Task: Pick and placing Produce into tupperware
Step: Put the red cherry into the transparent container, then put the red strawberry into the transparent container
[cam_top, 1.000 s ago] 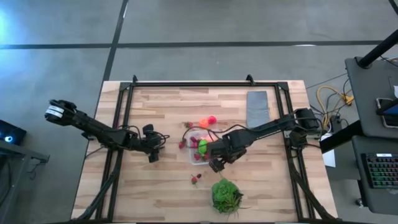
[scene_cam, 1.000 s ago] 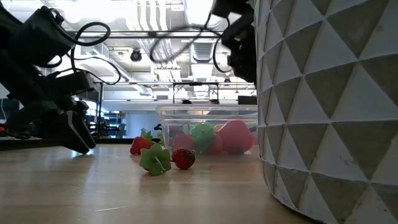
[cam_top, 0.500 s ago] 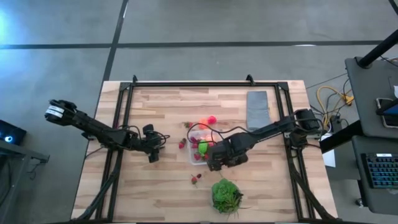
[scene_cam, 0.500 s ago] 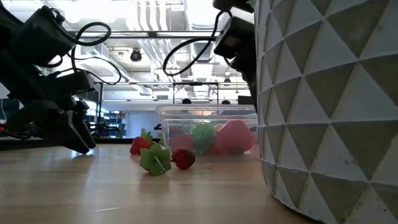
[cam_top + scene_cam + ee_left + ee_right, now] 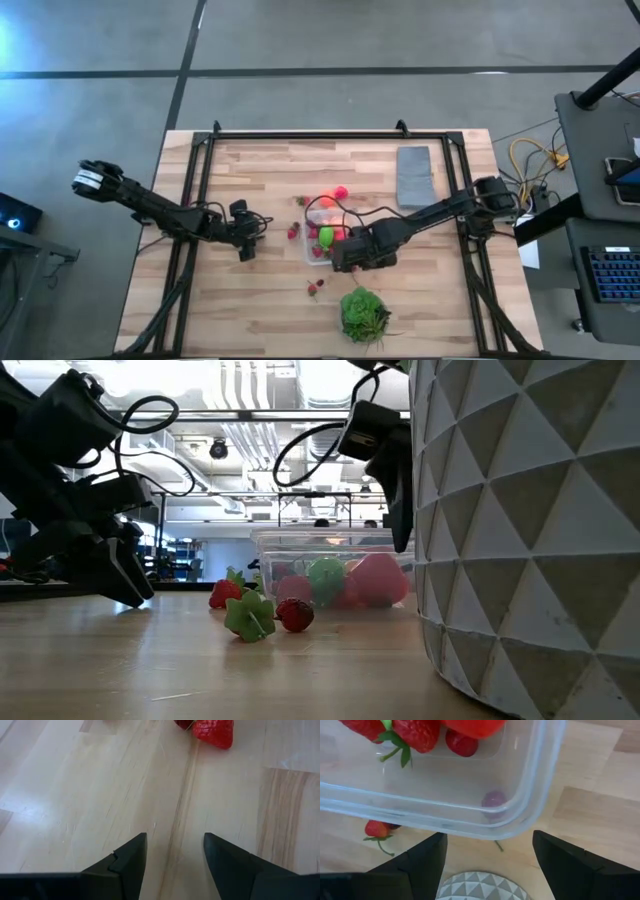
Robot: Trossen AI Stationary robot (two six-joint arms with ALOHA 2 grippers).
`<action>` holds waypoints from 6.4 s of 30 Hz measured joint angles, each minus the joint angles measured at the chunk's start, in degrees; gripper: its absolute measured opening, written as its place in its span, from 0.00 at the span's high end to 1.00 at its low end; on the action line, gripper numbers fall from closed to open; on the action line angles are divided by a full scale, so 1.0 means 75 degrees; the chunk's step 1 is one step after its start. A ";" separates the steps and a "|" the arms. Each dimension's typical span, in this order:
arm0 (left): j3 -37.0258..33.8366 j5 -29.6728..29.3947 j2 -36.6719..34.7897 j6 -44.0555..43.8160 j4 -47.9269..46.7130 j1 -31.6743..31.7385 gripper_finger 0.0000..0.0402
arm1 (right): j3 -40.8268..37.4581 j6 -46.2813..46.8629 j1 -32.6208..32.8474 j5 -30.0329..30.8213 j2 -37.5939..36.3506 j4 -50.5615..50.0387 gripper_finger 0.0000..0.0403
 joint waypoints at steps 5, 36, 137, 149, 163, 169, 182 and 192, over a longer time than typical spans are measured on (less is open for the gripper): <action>-0.0009 0.0003 0.0000 0.0002 0.0009 0.0000 0.54 | -0.0176 0.0173 0.0090 0.0194 -0.0003 0.0048 0.30; 0.0023 0.0045 0.0000 -0.0005 -0.0012 0.0000 0.54 | -0.0425 0.0255 0.0096 0.0356 0.0526 0.1186 0.31; 0.1935 0.1985 0.2075 0.0116 0.1577 0.1562 0.49 | 0.0823 -0.4291 -0.0916 0.4692 -0.1869 -0.4315 0.29; 0.3013 0.2152 0.2985 -0.0816 -0.0330 0.1559 0.42 | -0.0867 -0.3494 -0.0932 0.4896 -0.3232 -0.4375 0.25; 0.3017 0.2344 0.3302 -0.0819 0.0132 0.1559 0.47 | -0.2180 -0.2834 -0.0934 0.4871 -0.3818 -0.3444 0.25; 0.3000 0.2311 0.3258 -0.0816 0.0167 0.1565 0.55 | -0.2249 -0.2872 -0.0934 0.4871 -0.3765 -0.3401 0.26; 0.3007 0.2445 0.2742 -0.0726 -0.0086 0.1553 0.64 | -0.2347 -0.2895 -0.0934 0.4909 -0.3762 -0.3336 0.27; 0.3002 0.1613 0.0858 0.1307 -0.0133 0.1559 0.64 | -0.2375 -0.2919 -0.0934 0.4937 -0.3759 -0.3173 0.28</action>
